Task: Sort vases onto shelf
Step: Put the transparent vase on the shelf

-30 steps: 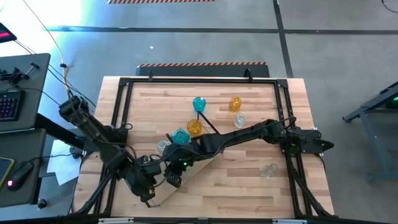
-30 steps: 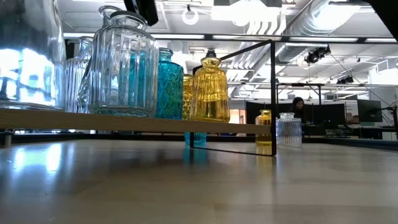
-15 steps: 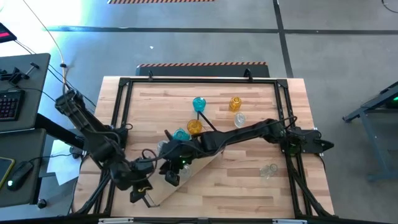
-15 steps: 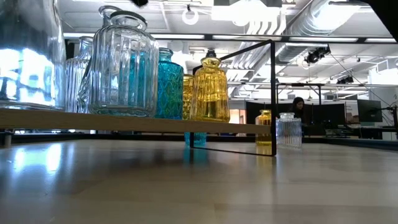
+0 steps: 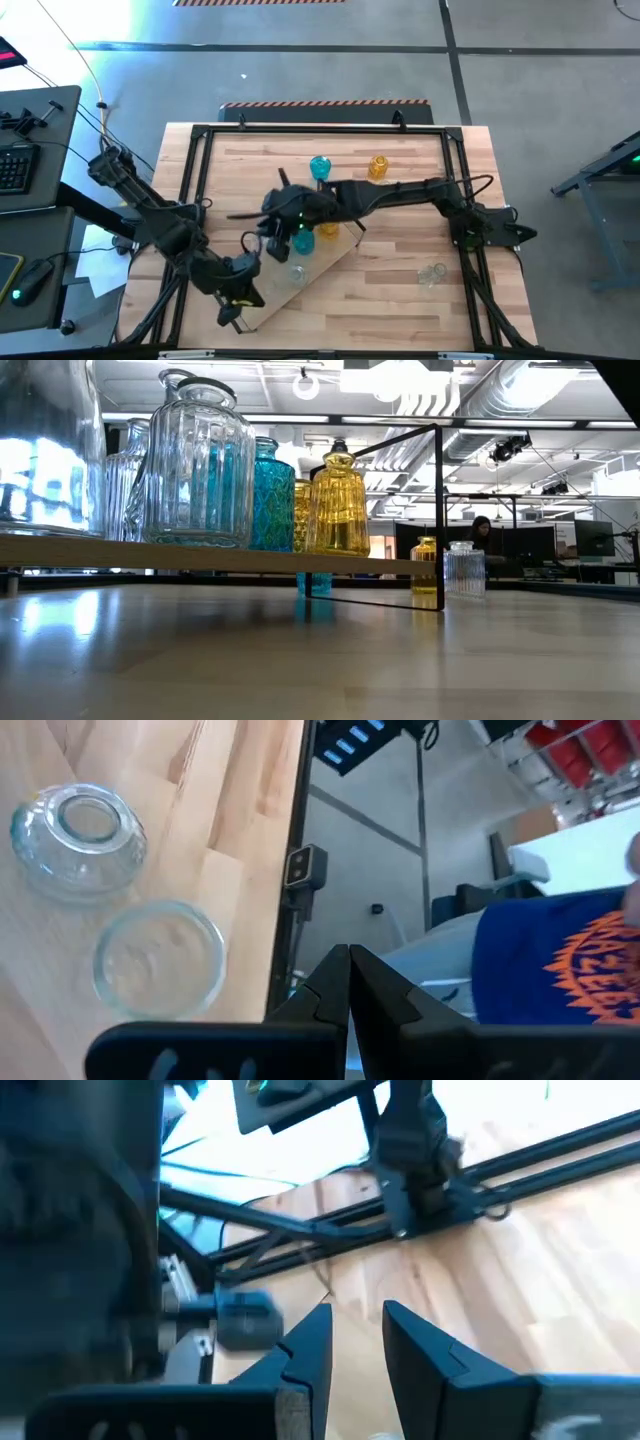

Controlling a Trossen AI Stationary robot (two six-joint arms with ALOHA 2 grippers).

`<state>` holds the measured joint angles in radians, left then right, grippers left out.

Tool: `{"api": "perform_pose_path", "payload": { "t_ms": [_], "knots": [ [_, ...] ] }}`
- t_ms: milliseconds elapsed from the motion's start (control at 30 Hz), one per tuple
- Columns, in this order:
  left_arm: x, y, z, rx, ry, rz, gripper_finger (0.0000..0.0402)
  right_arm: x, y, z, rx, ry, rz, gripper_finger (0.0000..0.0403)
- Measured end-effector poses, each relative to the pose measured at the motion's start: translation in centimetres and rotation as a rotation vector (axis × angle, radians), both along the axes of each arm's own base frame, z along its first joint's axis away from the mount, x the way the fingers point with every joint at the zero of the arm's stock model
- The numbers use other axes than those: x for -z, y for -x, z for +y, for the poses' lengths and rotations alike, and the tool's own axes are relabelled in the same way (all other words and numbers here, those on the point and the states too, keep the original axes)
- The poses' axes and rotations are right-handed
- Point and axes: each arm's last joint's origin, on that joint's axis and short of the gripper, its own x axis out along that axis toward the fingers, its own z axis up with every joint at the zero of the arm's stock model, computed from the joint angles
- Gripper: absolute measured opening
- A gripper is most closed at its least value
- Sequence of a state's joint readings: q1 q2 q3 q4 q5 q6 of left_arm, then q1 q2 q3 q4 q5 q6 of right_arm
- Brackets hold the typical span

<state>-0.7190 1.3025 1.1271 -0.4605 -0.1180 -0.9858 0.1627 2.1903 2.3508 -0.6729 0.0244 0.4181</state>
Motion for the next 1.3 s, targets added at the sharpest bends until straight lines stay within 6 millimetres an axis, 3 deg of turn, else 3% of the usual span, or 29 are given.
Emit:
{"api": "perform_pose_path", "payload": {
  "t_ms": [333, 500, 1300],
  "knots": [
    [2.5, -3.9, 0.5, 0.079, -0.025, 0.026, 0.0000, -4.1, 3.1, -3.7, 0.079, 0.044, -0.023, 0.0074],
    [2.6, -4.6, 0.4, 0.087, -0.025, -0.010, 0.0000, -5.7, 4.5, -4.7, 0.100, 0.053, -0.034, 0.0074],
    [3.7, -3.8, 0.9, 0.105, -0.086, 0.124, 0.0000, -6.1, 5.1, -4.8, 0.104, 0.079, -0.021, 0.0074]
  ]
}}
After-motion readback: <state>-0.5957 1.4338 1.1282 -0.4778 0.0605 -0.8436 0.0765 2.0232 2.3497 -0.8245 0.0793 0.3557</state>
